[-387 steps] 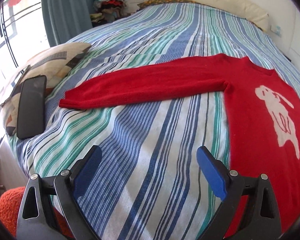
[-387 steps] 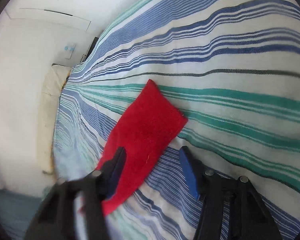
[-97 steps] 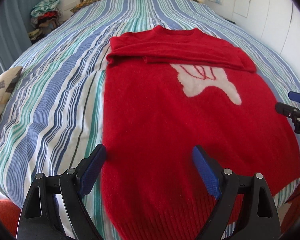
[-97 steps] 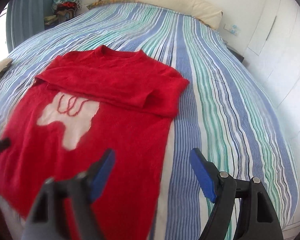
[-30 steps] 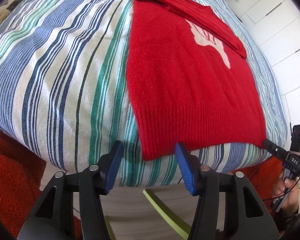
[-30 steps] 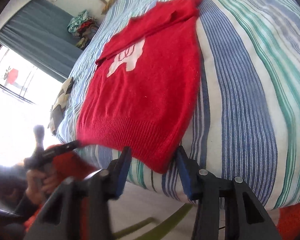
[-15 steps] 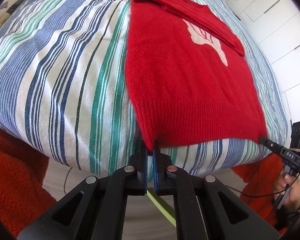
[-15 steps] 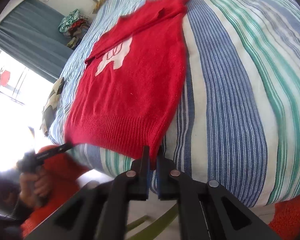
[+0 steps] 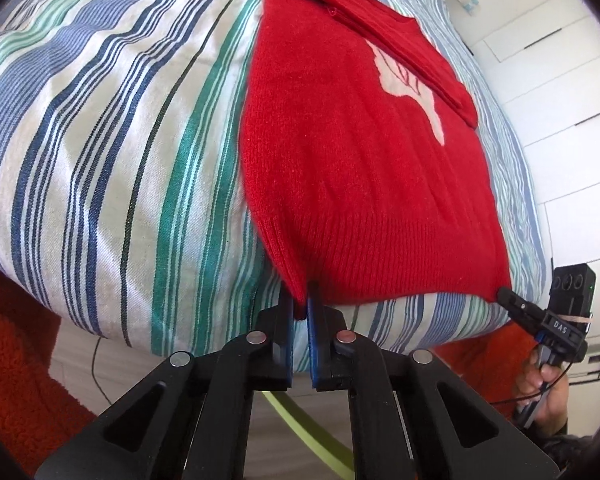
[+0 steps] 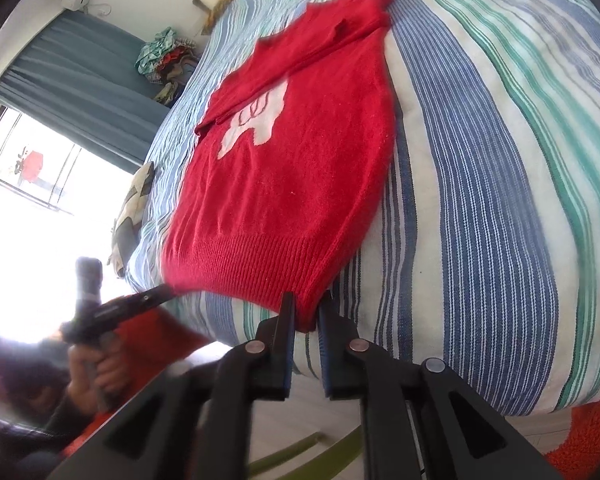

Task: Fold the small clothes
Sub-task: 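Grasp the sweater hem with both grippers and lift it, then fold the hem with both grippers over onto the collar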

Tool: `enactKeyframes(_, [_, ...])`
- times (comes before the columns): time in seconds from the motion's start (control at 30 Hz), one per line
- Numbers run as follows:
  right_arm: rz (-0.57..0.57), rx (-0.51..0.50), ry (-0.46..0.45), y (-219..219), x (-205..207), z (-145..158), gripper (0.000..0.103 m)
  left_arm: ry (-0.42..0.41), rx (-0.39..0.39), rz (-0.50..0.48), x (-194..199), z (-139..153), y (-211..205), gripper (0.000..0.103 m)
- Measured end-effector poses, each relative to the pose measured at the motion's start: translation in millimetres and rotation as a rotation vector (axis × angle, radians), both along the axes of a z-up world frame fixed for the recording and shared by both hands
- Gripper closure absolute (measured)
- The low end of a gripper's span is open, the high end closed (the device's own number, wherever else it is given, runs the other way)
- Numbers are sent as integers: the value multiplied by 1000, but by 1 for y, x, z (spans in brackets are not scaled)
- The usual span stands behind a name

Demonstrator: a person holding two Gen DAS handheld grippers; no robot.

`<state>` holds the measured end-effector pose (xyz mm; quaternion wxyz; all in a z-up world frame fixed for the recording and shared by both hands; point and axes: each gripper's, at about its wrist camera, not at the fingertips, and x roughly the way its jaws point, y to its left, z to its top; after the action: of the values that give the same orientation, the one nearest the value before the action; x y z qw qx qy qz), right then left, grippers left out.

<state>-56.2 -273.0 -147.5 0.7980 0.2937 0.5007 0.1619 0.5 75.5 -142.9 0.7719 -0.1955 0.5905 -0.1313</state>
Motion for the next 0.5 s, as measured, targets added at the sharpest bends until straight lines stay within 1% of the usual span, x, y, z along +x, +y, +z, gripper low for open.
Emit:
enactKeyframes(0.07, [0, 35, 21, -2, 4, -7, 93, -19, 52, -13, -3, 5, -3, 101])
enactKeyframes(0.1, [-10, 3, 42, -3, 4, -9, 98, -30, 80, -19, -6, 9, -4, 101])
enactKeyframes(0.17, [-23, -57, 57, -4, 0, -8, 99, -45, 126, -13, -13, 15, -3, 102])
enactKeyframes(0.27, [-46, -134, 41, -5, -6, 3, 99, -51, 136, 9, -13, 19, 0, 102])
enactKeyframes(0.33, [-66, -149, 37, -7, -6, 5, 99, -61, 117, 22, -11, 25, 3, 102])
enactKeyframes(0.37, [-75, -149, 33, -9, -5, 7, 99, -69, 94, 31, -11, 29, 5, 102])
enactKeyframes(0.43, [-106, -130, 16, -15, -4, 11, 99, -100, 25, 57, -7, 42, 12, 102])
enactKeyframes(0.5, [-150, -79, -26, -25, -3, 18, 99, -131, -54, 97, 1, 51, 20, 102])
